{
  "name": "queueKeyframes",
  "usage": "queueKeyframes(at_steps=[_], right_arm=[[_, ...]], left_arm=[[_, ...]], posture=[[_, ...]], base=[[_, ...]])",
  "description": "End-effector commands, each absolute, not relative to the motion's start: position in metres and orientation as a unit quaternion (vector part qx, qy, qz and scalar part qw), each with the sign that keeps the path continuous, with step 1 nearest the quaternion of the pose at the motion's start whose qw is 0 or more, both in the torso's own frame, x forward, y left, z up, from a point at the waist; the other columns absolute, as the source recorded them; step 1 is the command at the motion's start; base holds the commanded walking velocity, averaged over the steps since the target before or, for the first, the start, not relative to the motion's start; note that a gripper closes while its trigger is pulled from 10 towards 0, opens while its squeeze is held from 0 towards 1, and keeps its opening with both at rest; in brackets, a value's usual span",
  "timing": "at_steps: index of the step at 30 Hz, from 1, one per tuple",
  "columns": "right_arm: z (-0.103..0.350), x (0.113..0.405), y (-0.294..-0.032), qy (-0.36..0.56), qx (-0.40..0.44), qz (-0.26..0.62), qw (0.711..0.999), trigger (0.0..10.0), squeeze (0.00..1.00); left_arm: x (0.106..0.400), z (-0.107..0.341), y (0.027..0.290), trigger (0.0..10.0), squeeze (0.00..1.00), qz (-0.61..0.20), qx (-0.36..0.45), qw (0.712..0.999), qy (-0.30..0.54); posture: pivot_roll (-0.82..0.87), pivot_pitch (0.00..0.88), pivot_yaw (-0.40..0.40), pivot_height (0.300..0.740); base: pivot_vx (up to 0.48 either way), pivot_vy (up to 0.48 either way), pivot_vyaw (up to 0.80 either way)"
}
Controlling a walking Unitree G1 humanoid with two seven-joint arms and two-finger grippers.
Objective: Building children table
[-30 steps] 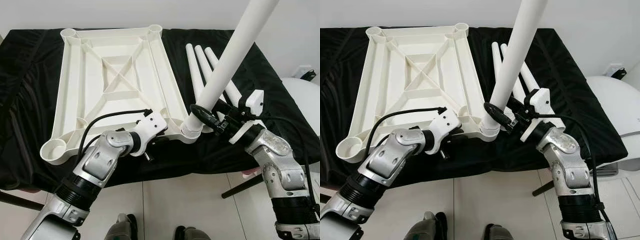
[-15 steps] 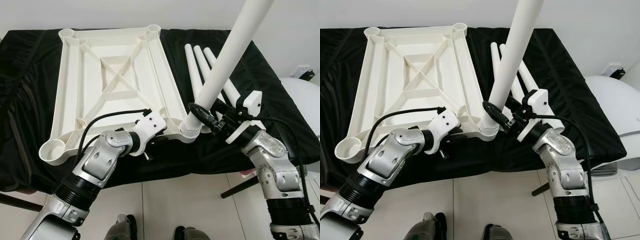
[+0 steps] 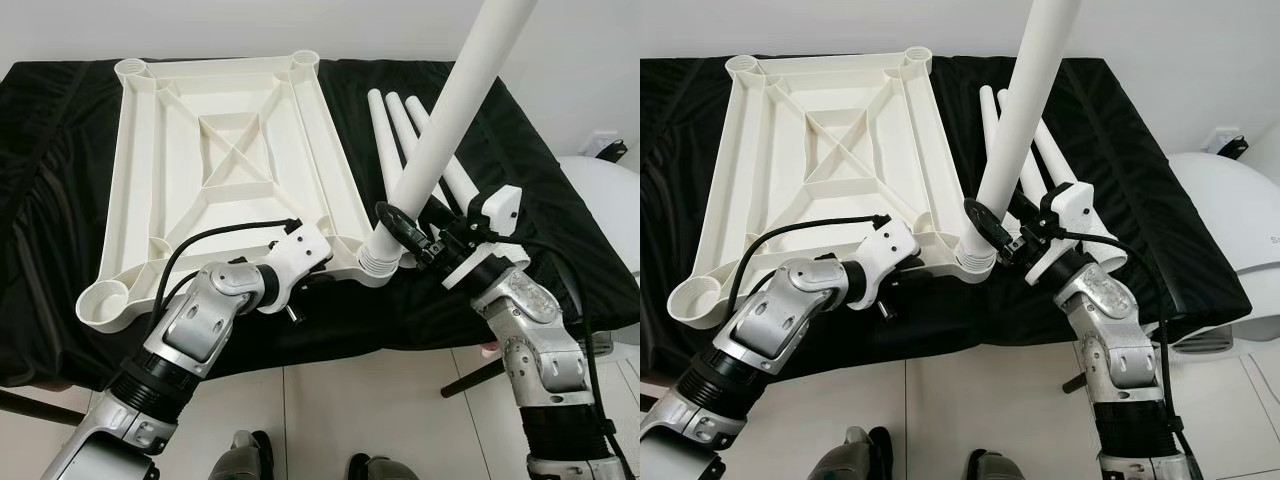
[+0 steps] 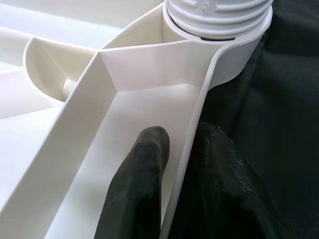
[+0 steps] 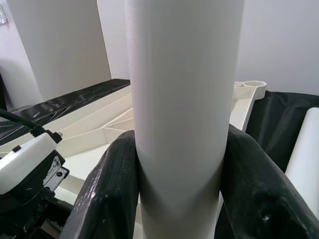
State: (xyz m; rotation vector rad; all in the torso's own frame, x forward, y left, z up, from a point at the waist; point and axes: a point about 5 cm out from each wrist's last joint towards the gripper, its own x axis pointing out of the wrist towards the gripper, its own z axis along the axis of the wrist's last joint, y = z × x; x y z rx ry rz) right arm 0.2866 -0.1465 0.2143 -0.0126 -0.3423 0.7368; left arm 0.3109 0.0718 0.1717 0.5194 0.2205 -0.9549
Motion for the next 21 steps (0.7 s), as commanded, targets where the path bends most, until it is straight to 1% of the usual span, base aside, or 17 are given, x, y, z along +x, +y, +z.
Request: queueKeyframes(at_steps=[1, 10, 18, 21], right_arm=[[0.186, 0.285, -0.137, -0.098, 0.003, 0.375, 0.922, 10.0, 0.0], [0.184, 0.282, -0.135, -0.096, -0.011, 0.38, 0.92, 10.0, 0.0], [0.182, 0.283, -0.143, -0.081, -0.011, 0.392, 0.916, 10.0, 0.0], [0.182, 0.283, -0.146, -0.07, -0.018, 0.41, 0.909, 10.0, 0.0]], left_arm=[[0.311, 0.17, 0.073, 10.0, 0.0, -0.438, 0.255, 0.856, 0.106], [0.311, 0.172, 0.072, 10.0, 0.0, -0.439, 0.254, 0.856, 0.104], [0.31, 0.172, 0.072, 10.0, 0.0, -0.44, 0.254, 0.855, 0.104], [0.31, 0.172, 0.072, 10.0, 0.0, -0.44, 0.255, 0.855, 0.104]], posture=[[-0.03, 0.192, -0.009, 0.74], [-0.04, 0.196, -0.007, 0.74], [-0.04, 0.198, -0.003, 0.74], [-0.04, 0.199, -0.002, 0.74]], base=[[0.0, 0.0, 0.0], [0.0, 0.0, 0.0], [0.0, 0.0, 0.0], [0.0, 0.0, 0.0]])
